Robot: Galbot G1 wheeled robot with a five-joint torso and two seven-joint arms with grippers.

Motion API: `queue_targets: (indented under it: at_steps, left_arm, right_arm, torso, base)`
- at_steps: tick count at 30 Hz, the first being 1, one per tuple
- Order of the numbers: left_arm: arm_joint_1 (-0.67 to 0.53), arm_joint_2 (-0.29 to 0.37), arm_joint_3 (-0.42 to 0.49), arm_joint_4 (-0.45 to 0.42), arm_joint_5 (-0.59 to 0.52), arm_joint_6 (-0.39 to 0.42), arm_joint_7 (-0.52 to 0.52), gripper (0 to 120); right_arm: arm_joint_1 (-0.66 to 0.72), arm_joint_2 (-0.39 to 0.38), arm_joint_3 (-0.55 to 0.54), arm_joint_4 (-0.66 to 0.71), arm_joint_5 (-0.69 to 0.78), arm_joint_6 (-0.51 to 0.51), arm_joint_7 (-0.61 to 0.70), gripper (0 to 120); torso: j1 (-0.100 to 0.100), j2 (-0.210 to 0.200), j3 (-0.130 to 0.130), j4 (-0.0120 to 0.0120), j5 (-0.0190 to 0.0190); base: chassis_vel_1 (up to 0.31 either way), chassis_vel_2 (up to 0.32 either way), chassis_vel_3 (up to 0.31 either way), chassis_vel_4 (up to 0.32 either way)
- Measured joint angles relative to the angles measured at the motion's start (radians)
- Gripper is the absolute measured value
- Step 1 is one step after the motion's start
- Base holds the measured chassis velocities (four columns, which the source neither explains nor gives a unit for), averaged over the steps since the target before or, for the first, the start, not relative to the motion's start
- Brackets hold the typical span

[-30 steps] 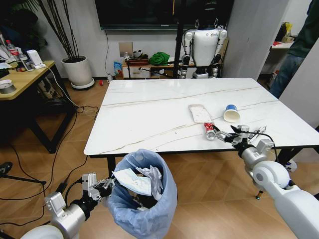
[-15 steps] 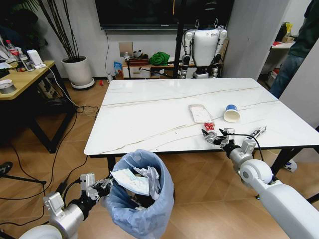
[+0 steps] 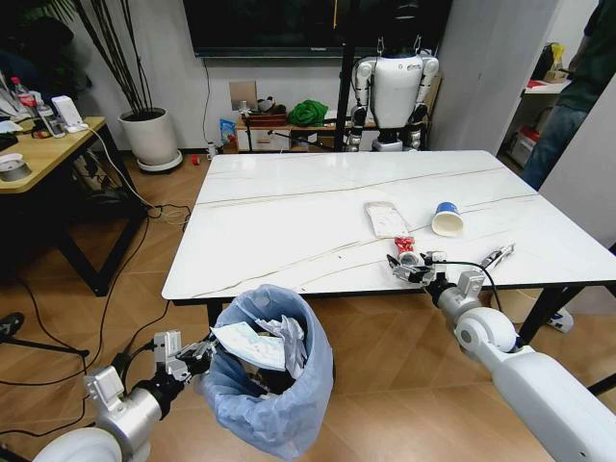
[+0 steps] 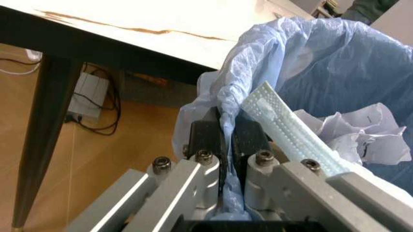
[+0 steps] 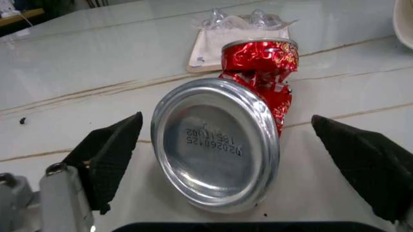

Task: Pick up the trash bin and place the trash from the table into it.

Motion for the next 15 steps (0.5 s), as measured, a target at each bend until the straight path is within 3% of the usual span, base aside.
queue_targets:
  at_steps: [4,9,11,15]
  left_arm:
    - [-0.006,0.008,-0.001,0.006,-0.008,0.000,-0.001,0]
    - [-0.011,0.013,-0.001,0.010,-0.011,0.000,-0.001,0]
    - [-0.012,0.015,-0.001,0.010,-0.013,0.000,-0.001,0]
    - [-0.013,0.016,-0.001,0.010,-0.013,0.000,-0.002,0]
  right_arm:
    - [0.015,0.003,-0.005,-0.012,0.001,-0.001,0.000,77]
    - [0.012,0.003,-0.006,-0.012,0.000,-0.001,0.000,64]
    - [0.007,0.003,-0.005,-0.012,-0.001,-0.001,-0.001,52]
    - [0.004,0.002,-0.003,-0.011,-0.002,-0.001,-0.003,50]
  torso:
    - [0.000,0.000,0.000,0.0001,0.0000]
    - [0.000,0.000,0.000,0.0000,0.0000]
    - [0.000,0.000,0.000,0.0000,0.0001]
    - [0.000,0.000,0.000,0.0000,0.0000]
  base:
    - [0.000,0.000,0.000,0.000]
    - [0.000,0.000,0.000,0.000]
    - [0.000,0.000,0.000,0.000]
    - [0.000,0.000,0.000,0.000]
